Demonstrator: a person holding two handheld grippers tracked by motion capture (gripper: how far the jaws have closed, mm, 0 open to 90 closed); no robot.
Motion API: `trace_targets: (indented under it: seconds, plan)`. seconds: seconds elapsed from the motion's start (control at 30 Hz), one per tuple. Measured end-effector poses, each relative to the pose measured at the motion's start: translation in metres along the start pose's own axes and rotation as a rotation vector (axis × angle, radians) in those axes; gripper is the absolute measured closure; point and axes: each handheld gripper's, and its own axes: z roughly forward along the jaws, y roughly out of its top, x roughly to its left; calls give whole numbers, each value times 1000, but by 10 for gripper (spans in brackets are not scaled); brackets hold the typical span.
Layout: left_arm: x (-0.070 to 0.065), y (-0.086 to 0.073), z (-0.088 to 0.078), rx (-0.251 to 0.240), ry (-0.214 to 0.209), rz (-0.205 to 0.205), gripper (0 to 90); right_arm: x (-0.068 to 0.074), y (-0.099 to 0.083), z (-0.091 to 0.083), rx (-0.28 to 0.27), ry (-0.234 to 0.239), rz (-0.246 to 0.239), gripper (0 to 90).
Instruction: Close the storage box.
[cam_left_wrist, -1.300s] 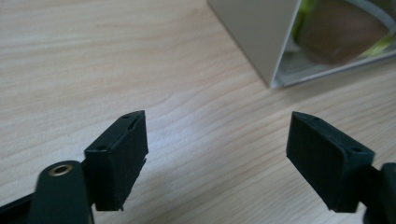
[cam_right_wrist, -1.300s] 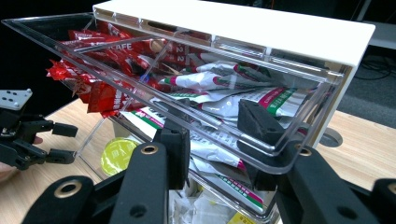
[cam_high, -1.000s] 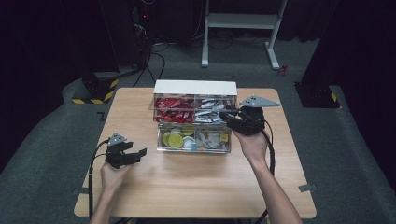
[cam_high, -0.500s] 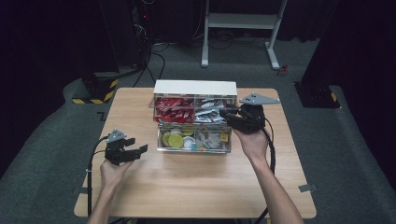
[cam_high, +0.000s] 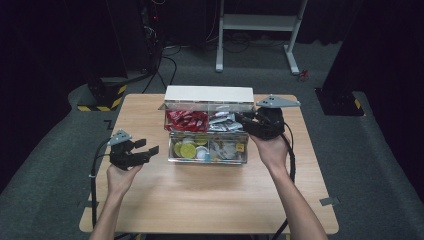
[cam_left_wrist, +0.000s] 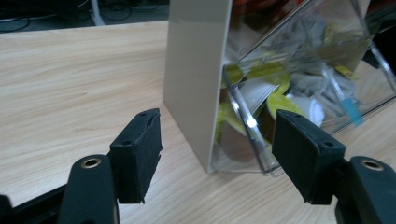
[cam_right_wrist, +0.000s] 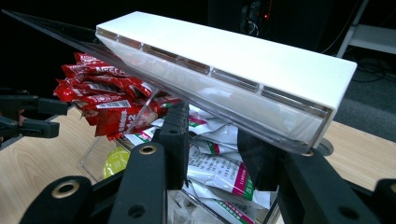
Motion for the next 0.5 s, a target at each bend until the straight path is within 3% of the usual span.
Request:
trace_targets:
  seconds: [0.3,0.5]
  plan:
    - [-11,25,-11,-50,-44,19,348,2,7,1,3,-2,-4,638]
    - [-16,36,-15,-62,-47,34,363,2,9,1,4,-3,0,639]
